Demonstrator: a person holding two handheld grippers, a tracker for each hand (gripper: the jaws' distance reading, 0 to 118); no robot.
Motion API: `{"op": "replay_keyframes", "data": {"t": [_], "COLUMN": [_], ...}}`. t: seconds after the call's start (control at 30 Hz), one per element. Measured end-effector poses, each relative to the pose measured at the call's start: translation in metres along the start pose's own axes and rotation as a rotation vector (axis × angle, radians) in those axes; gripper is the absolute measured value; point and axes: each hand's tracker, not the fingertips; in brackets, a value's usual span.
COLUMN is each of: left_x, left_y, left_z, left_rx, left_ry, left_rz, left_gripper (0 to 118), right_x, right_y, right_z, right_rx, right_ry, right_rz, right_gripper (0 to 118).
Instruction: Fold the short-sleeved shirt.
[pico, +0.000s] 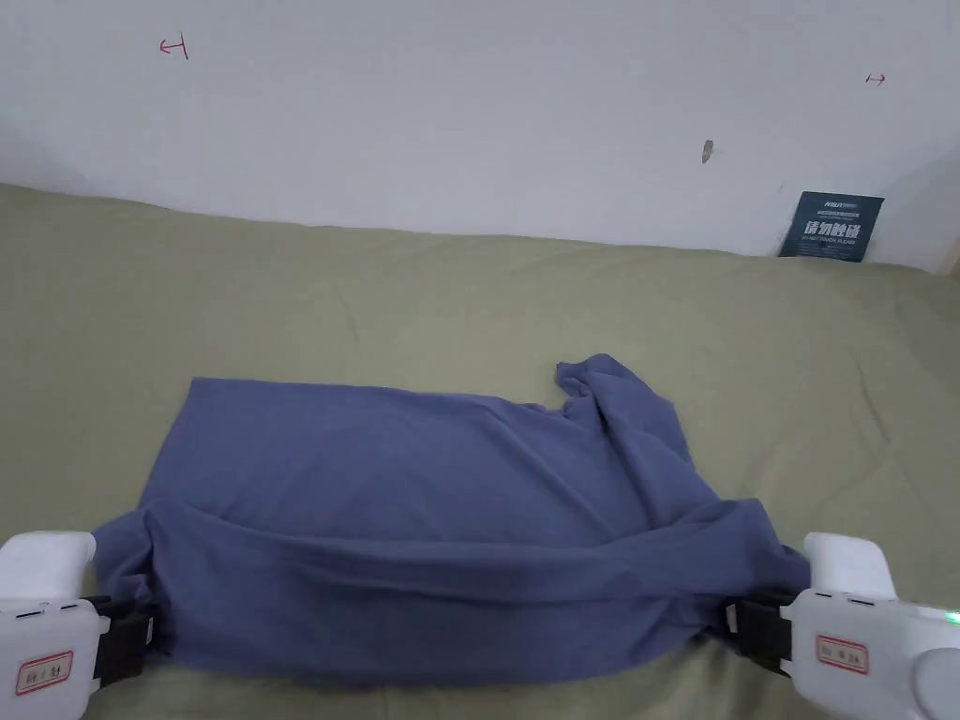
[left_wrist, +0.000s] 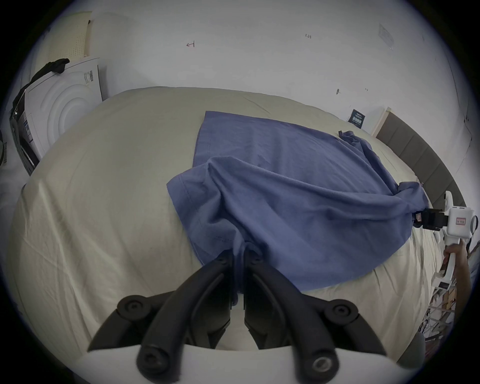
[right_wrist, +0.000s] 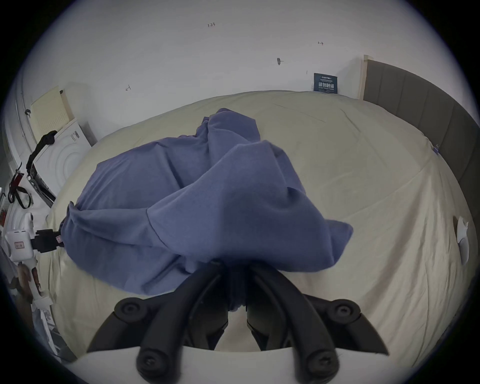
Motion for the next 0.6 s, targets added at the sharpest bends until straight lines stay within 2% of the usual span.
{"op": "replay_keyframes", "data": {"t": [0.07,0.17,0.27,0.4,0.6], "left_x": [-0.002,-0.004,-0.004,-0.004,-0.012], "left_y": [0.001,0.000,-0.002,-0.001,-0.012], "left_z": [0.003,0.017,0.041,0.067,0.092], "left_rx": [0.003,0.033,0.090,0.108,0.080], "left_ry": [-0.010,-0.018,-0.034,-0.036,-0.033], "left_rz": [-0.004,0.005,0.021,0.035,0.031], "left_gripper": [7,7,7,7,7], "right_x": [0.003,0.008,0.001,-0.007,0.002], "right_y": [0.003,0.010,0.011,0.009,-0.008], "right_z": [0.008,0.021,0.042,0.071,0.106], "right_rx": [0.027,0.002,0.024,-0.001,-0.055], "right_ry": [0.011,0.053,0.041,0.036,0.031], "right_rz": [-0.005,-0.061,-0.016,0.001,-0.013], "right_gripper": [13,13,13,13,13]}}
